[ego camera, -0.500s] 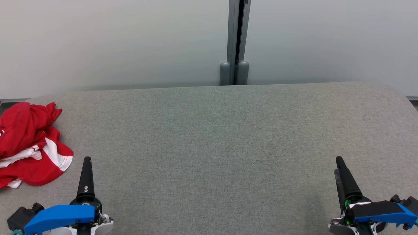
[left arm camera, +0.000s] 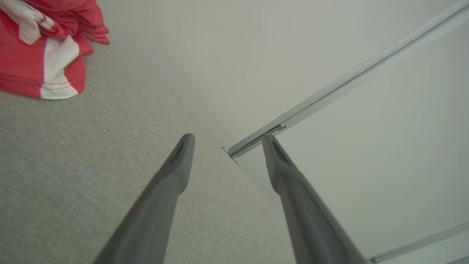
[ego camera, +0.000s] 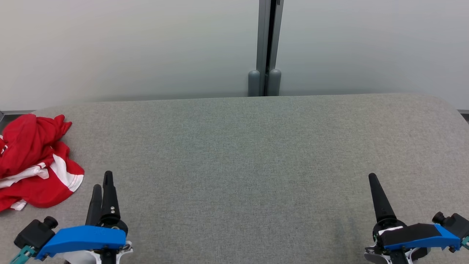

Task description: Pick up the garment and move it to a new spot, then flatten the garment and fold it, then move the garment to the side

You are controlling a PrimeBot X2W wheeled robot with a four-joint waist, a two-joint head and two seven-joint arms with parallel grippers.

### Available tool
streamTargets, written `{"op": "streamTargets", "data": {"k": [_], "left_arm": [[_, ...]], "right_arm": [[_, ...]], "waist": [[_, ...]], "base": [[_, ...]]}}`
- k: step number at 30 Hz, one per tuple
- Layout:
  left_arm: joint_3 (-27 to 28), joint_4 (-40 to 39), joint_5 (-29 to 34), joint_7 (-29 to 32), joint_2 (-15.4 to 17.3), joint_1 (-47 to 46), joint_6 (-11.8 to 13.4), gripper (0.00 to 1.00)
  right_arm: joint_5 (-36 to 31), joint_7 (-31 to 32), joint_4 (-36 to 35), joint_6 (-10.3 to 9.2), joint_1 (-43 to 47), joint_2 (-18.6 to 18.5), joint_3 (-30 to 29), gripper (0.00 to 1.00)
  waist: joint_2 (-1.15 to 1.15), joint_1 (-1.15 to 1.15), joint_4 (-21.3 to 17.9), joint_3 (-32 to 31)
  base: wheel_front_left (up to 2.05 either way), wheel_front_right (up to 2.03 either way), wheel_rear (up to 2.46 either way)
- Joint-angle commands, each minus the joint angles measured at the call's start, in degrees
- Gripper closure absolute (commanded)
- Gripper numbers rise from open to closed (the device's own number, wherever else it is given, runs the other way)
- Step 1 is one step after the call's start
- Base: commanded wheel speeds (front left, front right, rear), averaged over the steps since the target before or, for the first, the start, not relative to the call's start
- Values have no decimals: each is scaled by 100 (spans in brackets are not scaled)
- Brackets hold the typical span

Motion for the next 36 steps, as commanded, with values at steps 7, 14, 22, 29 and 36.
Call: {"op": "streamTargets", "data": {"k": [7,14,22,29,36], "left_arm": [[-114,-27,958,-183,52,-30,75,0],[-184,80,1592,-313,60,12,104,0],[-248,201,2183,-449,69,27,124,0],[-303,322,2642,-560,81,19,144,0],[-353,427,3012,-648,92,4,152,0]], "right_arm": [[-715,-185,10,7,-131,-42,81,0],[-1223,-312,99,8,-134,-46,149,0],[-1837,-450,162,9,-142,-50,219,0],[-2308,-561,210,10,-162,-53,250,0],[-2681,-654,246,11,-175,-56,289,0]], "waist": [[0,0,14,-14],[0,0,31,-34],[0,0,46,-43],[0,0,54,-49],[0,0,54,-52]], "base": [[0,0,0],[0,0,0],[0,0,0],[0,0,0],[0,0,0]]}}
